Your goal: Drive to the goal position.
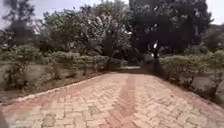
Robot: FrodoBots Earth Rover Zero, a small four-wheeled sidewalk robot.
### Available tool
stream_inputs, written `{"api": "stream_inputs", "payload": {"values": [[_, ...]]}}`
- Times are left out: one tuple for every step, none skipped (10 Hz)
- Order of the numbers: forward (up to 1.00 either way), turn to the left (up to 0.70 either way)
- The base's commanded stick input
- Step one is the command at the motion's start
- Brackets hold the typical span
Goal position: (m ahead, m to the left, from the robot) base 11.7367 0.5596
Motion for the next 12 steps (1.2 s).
{"api": "stream_inputs", "payload": {"values": [[0.7, 0.0], [0.7, 0.0], [0.7, 0.0], [0.7, 0.0], [0.7, 0.0], [0.7, 0.0], [0.7, 0.0], [0.7, 0.0], [0.7, 0.0], [0.7, 0.0], [0.7, 0.0], [0.7, 0.0]]}}
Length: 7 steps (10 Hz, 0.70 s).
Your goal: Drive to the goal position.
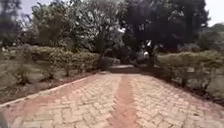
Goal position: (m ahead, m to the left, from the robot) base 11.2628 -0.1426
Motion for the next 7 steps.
{"api": "stream_inputs", "payload": {"values": [[0.7, 0.0], [0.7, 0.0], [0.7, 0.0], [0.7, 0.0], [0.7, 0.0], [0.7, 0.0], [0.7, 0.0]]}}
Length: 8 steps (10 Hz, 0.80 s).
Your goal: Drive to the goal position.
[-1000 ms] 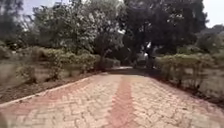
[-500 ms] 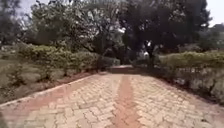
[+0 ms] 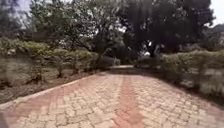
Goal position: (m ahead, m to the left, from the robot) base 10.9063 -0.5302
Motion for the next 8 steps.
{"api": "stream_inputs", "payload": {"values": [[0.7, 0.0], [0.7, 0.0], [0.7, 0.0], [0.7, 0.0], [0.7, 0.0], [0.7, 0.0], [0.7, 0.0], [0.7, 0.0]]}}
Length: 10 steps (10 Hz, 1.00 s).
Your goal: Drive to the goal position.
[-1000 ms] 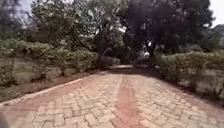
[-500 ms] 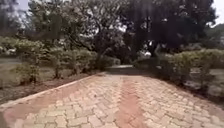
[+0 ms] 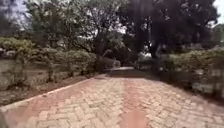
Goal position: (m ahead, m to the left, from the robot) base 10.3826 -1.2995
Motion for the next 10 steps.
{"api": "stream_inputs", "payload": {"values": [[0.7, 0.0], [0.7, 0.0], [0.7, 0.0], [0.7, 0.0], [0.7, -0.01], [0.7, -0.19], [0.7, -0.07], [0.7, -0.03], [0.7, 0.0], [0.7, 0.0]]}}
